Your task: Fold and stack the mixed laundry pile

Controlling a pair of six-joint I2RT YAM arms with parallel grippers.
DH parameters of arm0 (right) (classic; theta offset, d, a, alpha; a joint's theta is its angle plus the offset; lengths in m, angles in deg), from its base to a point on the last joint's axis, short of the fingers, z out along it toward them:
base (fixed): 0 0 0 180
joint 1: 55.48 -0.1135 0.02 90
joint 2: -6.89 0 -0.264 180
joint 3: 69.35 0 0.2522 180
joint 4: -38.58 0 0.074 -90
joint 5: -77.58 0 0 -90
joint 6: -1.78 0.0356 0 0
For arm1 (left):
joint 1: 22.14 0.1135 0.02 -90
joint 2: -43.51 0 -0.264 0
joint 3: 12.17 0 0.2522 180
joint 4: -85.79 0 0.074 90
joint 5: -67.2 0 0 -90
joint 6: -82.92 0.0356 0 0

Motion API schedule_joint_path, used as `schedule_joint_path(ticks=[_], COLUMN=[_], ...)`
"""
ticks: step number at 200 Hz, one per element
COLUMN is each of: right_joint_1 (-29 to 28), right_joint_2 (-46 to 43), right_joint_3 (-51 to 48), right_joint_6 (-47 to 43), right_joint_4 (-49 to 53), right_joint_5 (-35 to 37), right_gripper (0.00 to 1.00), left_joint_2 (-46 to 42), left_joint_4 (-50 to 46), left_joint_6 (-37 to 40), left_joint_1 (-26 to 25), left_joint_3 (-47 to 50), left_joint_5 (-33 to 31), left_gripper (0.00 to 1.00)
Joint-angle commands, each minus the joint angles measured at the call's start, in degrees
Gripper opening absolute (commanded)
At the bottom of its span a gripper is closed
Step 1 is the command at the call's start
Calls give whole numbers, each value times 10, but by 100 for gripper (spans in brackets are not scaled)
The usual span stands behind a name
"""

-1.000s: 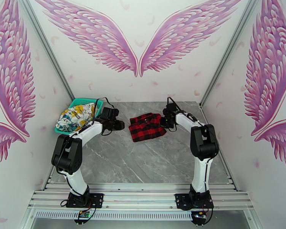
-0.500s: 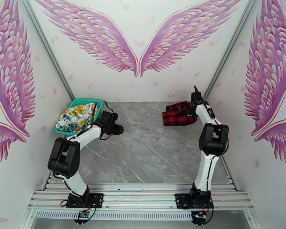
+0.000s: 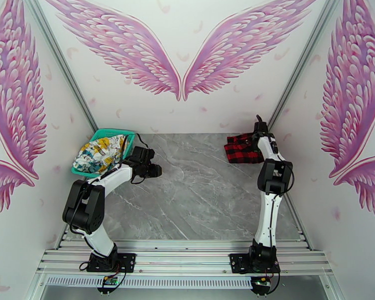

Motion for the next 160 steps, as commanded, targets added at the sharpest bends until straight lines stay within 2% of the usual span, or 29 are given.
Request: schedule_joint_path(ticks=[1,15,20,36,53,75,93,121,140,160], right_joint_1=[17,18,17,16,8,-17,-46,-100,-138,-191], right_joint_2=[15,18,19,12,-20,-95,-155,-249,-328,-399], right_joint_3=[29,30,30,30,2,-95,-177,-308,-412,-505], right_joint_6=[8,-2,-4,9,33,52,67,105,138,153], right_joint_4=[-2,-10,-11,-1,-1,-57,-101,-151,-205,-250], right_joint_5=[89,100,106,115,79,24,-10,-98,-167,-210], right_gripper=[0,0,4,39,51,65,70,70,70,70], left_joint_2=[-18,-19,-19,-25,-39,-61,-84,-129,-150,-166], left_joint_4=[-12,-12,-12,-15,-15,-25,-39,-73,-125,-163], left_joint_6=[-6,-6,-6,-5,0,3,7,23,34,40], left_joint_1=[2,2,2,2,4,11,22,48,90,156], left_joint_3=[-12,-11,-11,-13,-13,-17,-26,-44,-65,-94], left_joint_5=[6,6,6,6,9,0,-8,-35,-84,-147], left_gripper=[43,44,44,44,46,48,48,55,62,68])
